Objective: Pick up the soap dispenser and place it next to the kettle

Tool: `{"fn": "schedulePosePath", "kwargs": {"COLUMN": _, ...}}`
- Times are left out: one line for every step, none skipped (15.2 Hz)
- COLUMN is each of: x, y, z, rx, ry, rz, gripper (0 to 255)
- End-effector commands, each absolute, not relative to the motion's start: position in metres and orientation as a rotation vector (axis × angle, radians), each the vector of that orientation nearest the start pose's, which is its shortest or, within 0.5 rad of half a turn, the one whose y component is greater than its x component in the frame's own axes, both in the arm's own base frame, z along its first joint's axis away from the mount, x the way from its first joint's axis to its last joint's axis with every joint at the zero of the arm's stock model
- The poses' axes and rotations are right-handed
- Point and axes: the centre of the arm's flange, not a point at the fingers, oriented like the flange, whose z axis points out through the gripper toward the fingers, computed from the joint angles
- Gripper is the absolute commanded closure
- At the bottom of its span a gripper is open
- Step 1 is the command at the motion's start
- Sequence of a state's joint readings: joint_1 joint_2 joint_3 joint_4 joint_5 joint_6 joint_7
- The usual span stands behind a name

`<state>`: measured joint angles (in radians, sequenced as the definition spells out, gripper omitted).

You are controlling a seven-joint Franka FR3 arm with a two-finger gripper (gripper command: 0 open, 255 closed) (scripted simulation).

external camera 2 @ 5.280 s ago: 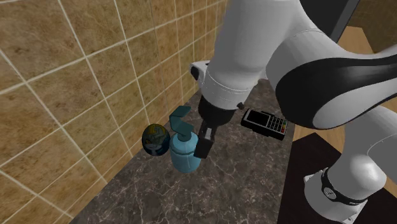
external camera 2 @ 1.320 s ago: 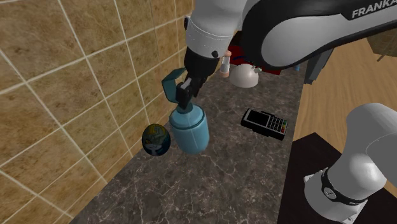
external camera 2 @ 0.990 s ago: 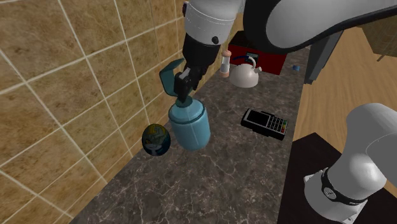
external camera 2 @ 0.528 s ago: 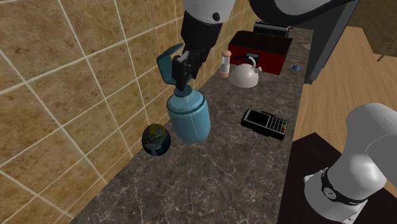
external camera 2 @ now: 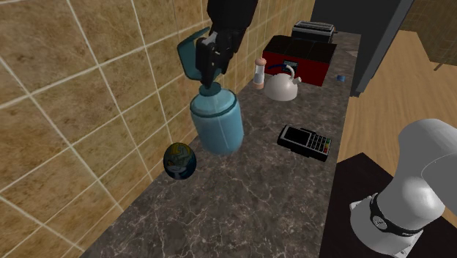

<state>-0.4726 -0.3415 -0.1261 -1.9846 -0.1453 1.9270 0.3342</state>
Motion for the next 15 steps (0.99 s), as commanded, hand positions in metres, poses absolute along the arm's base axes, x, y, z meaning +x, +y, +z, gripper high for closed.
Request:
{"fn": "schedulePosePath", "kwargs": {"x": 0.382, "y": -0.284, "z": 0.644, "rx": -2.924, "ry": 1.413, "rz": -0.437, "gripper": 255}}
{"fn": "schedulePosePath", "kwargs": {"x": 0.382, "y": -0.284, "z": 0.649, "rx": -2.924, "ry": 1.413, "rz": -0.437, "gripper": 255}}
{"fn": "schedulePosePath", "kwargs": {"x": 0.382, "y": -0.284, "z": 0.654, "rx": -2.924, "ry": 1.413, "rz": -0.437, "gripper": 255}}
{"fn": "schedulePosePath", "kwargs": {"x": 0.382, "y": -0.284, "z": 0.66, "rx": -2.924, "ry": 1.413, "rz": -0.437, "gripper": 255}}
{"fn": "schedulePosePath", "kwargs": {"x": 0.382, "y": -0.284, "z": 0.665, "rx": -2.924, "ry": 1.413, "rz": -0.437, "gripper": 255}}
{"fn": "schedulePosePath", "kwargs": {"x": 0.382, "y": -0.284, "z": 0.67, "rx": -2.924, "ry": 1.413, "rz": -0.437, "gripper": 255}}
{"fn": "schedulePosePath", "kwargs": {"x": 0.382, "y": -0.284, "z": 0.676, "rx": -2.924, "ry": 1.413, "rz": -0.437, "gripper": 255}}
{"fn": "schedulePosePath", "kwargs": {"x": 0.382, "y": -0.284, "z": 0.681, "rx": -2.924, "ry": 1.413, "rz": -0.437, "gripper": 255}}
{"fn": "schedulePosePath", "kwargs": {"x": 0.382, "y": -0.284, "z": 0.686, "rx": -2.924, "ry": 1.413, "rz": -0.437, "gripper": 255}}
{"fn": "schedulePosePath", "kwargs": {"x": 0.382, "y": -0.284, "z": 0.691, "rx": -2.924, "ry": 1.413, "rz": -0.437, "gripper": 255}}
{"fn": "schedulePosePath", "kwargs": {"x": 0.382, "y": -0.284, "z": 0.697, "rx": -2.924, "ry": 1.413, "rz": -0.437, "gripper": 255}}
{"fn": "schedulePosePath", "kwargs": {"x": 0.382, "y": -0.284, "z": 0.702, "rx": -2.924, "ry": 1.413, "rz": -0.437, "gripper": 255}}
{"fn": "schedulePosePath", "kwargs": {"x": 0.382, "y": -0.284, "z": 0.707, "rx": -2.924, "ry": 1.413, "rz": -0.437, "gripper": 255}}
{"fn": "schedulePosePath", "kwargs": {"x": 0.382, "y": -0.284, "z": 0.713, "rx": -2.924, "ry": 1.413, "rz": -0.437, "gripper": 255}}
{"fn": "schedulePosePath", "kwargs": {"x": 0.382, "y": -0.284, "z": 0.718, "rx": -2.924, "ry": 1.413, "rz": -0.437, "gripper": 255}}
